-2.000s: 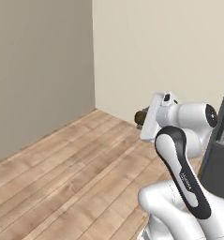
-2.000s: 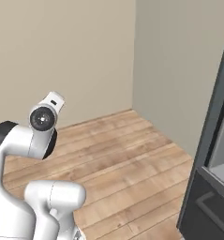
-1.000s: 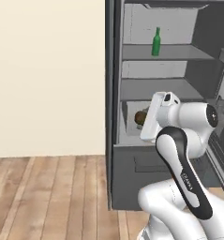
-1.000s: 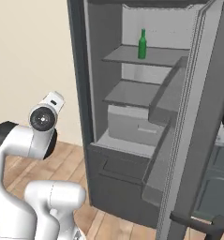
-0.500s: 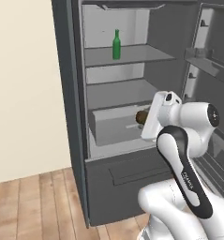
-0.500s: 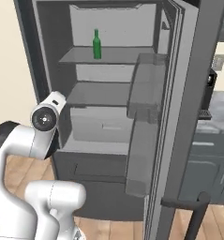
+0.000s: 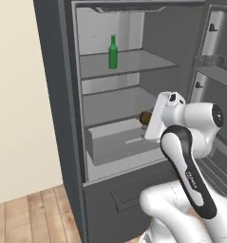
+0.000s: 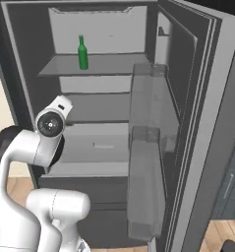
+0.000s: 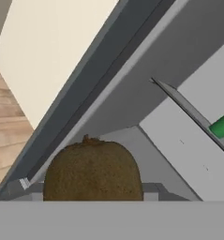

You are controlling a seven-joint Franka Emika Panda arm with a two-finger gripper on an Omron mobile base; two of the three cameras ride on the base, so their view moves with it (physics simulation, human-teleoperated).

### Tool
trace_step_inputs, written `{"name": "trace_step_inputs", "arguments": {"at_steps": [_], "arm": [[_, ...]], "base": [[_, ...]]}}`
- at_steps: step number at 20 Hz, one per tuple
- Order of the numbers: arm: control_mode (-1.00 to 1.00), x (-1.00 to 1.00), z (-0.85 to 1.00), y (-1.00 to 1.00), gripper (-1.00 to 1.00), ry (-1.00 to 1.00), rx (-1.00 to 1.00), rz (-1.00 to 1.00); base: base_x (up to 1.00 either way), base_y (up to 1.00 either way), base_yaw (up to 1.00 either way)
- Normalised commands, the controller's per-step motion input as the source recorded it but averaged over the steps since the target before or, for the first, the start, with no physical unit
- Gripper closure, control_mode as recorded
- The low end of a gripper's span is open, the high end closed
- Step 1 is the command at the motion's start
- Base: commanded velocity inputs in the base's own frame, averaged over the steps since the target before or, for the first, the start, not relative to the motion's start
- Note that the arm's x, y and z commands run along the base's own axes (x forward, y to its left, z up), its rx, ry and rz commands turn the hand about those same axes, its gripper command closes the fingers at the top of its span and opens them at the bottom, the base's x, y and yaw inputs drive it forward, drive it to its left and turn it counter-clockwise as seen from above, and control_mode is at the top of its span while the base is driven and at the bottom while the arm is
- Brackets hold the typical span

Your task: Place the beer on the top shelf of the fridge to keep it out of children's reach, and place the lemon and kiwi on lower shelves for easy access.

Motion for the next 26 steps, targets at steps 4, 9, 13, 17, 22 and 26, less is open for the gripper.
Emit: {"name": "trace_step_inputs", "arguments": {"at_steps": [4,9,13,17,22,26], "arm": [[1.0,0.0,0.0,0.0,1.0,0.0,0.0,0.0],[1.0,0.0,0.0,0.0,1.0,0.0,0.0,0.0],[-1.0,0.34,-0.18,0.0,1.0,0.03,-0.02,-0.12],[-1.0,0.5,-0.3,0.0,1.0,0.11,-0.04,-0.16],[-1.0,0.63,-0.24,-0.01,1.0,0.12,0.0,-0.19],[-1.0,0.68,-0.21,-0.17,1.0,0.12,0.01,-0.18]], "base": [[0.51,0.0,-0.12],[0.39,0.0,-0.08],[0.0,0.0,0.0],[0.0,0.0,0.0],[0.0,0.0,0.0],[0.0,0.0,0.0]]}}
